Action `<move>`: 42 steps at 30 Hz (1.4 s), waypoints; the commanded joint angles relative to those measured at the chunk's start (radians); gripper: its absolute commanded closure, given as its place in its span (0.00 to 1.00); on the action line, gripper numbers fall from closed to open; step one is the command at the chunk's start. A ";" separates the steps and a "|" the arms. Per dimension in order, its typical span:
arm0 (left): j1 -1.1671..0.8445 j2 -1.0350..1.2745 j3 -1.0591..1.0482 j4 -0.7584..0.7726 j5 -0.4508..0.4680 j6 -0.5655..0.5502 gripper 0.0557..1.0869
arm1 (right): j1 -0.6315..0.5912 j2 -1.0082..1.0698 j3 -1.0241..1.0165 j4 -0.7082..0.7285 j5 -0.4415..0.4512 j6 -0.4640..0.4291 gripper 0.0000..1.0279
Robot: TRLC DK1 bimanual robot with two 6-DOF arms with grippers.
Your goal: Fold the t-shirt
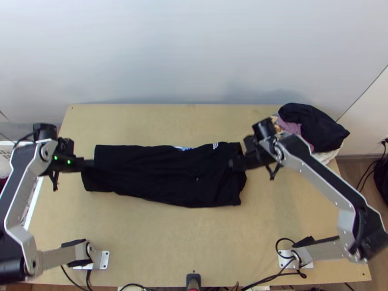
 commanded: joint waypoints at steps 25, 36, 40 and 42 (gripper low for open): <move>-0.070 0.527 0.406 0.156 0.003 -0.198 0.96 | -0.134 0.490 0.459 0.068 0.087 0.114 0.96; -0.075 0.460 0.375 0.202 0.076 -0.251 0.04 | -0.141 0.438 0.503 -0.030 0.034 0.138 0.03; -0.055 0.377 0.333 0.232 0.076 -0.222 0.04 | -0.108 0.360 0.502 -0.030 0.034 0.138 0.03; -0.033 0.334 0.290 0.232 0.076 -0.181 0.04 | -0.084 0.314 0.499 -0.033 0.034 0.135 0.03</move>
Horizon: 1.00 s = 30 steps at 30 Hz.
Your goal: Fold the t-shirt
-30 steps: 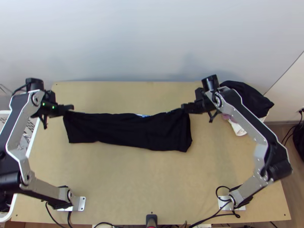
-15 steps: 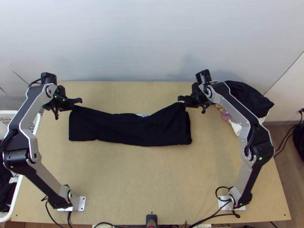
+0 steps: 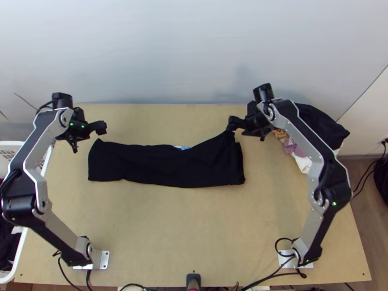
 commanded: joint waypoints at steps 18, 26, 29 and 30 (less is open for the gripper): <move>0.069 -0.105 -0.396 0.231 -0.003 0.131 0.04 | 0.341 -0.248 -0.128 -0.088 -0.008 -0.084 0.03; -0.006 -0.034 -0.398 0.239 -0.029 0.120 0.04 | 0.395 -0.236 -0.131 -0.087 0.002 -0.104 0.03; -0.025 -0.028 -0.399 0.232 -0.029 0.120 0.05 | 0.399 -0.226 -0.116 -0.085 0.003 -0.102 0.03; -0.031 -0.025 -0.398 0.228 -0.029 0.120 0.05 | 0.399 -0.222 -0.108 -0.085 0.003 -0.102 0.03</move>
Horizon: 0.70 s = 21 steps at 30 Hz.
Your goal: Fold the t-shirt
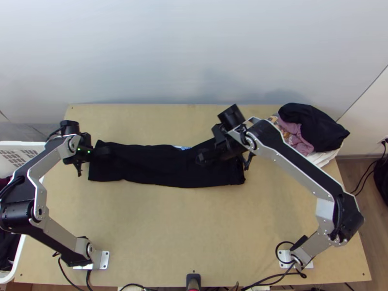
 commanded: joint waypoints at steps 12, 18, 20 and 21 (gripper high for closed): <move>-0.112 -0.089 -0.028 0.024 -0.005 -0.028 0.96 | 0.049 0.112 0.136 0.002 0.009 0.001 0.03; -0.175 -0.205 0.064 -0.087 0.003 -0.080 0.96 | 0.094 0.202 0.155 0.002 0.009 -0.004 0.03; -0.194 -0.235 0.107 -0.136 0.011 -0.091 0.96 | 0.105 0.234 0.161 0.013 0.009 -0.004 0.03; -0.204 -0.250 0.125 -0.157 0.015 -0.096 0.96 | 0.109 0.251 0.164 0.021 0.009 -0.004 0.03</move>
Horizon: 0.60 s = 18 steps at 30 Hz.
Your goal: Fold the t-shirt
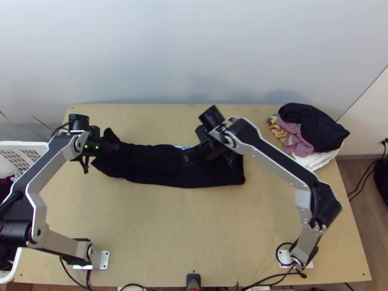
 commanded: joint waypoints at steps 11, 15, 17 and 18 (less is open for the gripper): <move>-0.157 -0.195 0.257 -0.310 0.124 -0.085 0.96 | 0.028 0.292 0.058 0.116 0.036 0.004 0.03; -0.191 -0.202 0.284 -0.372 0.151 -0.093 0.96 | 0.003 0.333 0.061 0.141 0.044 0.004 0.03; -0.211 -0.202 0.295 -0.384 0.151 -0.094 0.96 | -0.006 0.349 0.060 0.149 0.044 0.004 0.03; -0.219 -0.202 0.301 -0.384 0.151 -0.099 0.96 | -0.010 0.358 0.060 0.152 0.045 0.006 0.03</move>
